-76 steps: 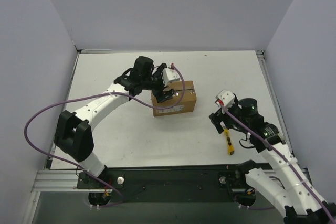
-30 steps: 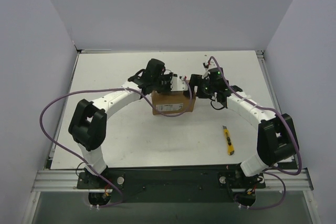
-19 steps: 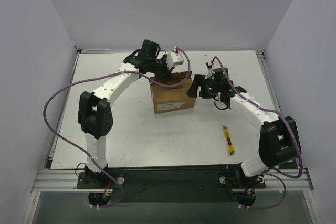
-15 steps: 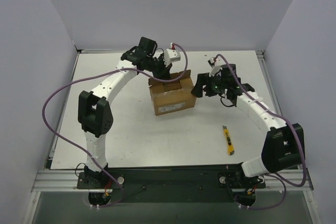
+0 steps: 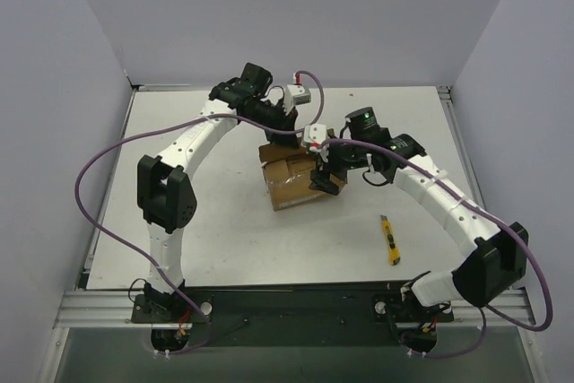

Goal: Unpack the express box

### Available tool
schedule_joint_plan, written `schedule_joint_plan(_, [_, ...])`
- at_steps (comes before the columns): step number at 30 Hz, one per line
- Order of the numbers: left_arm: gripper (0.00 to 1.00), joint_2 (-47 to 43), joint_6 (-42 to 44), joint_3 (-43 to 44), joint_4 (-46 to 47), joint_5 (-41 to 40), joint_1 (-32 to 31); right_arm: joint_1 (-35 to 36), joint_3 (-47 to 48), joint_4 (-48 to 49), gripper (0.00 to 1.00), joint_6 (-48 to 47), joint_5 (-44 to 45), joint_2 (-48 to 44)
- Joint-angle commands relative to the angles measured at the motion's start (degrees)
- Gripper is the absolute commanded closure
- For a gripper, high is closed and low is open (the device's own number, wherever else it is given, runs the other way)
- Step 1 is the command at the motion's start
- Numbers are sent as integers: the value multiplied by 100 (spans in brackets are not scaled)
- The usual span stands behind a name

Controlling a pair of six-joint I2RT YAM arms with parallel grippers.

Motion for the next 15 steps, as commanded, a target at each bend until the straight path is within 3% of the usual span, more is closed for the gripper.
schedule_joint_plan(1, [100, 17, -383, 346, -268, 690, 30, 243, 226, -787, 27, -876, 54, 343])
schedule_joint_plan(6, [100, -272, -593, -330, 171, 656, 13, 322, 182, -751, 26, -1007, 37, 633])
schedule_joint_plan(15, [100, -361, -454, -402, 110, 471, -84, 366, 85, -751, 26, -1104, -104, 1037])
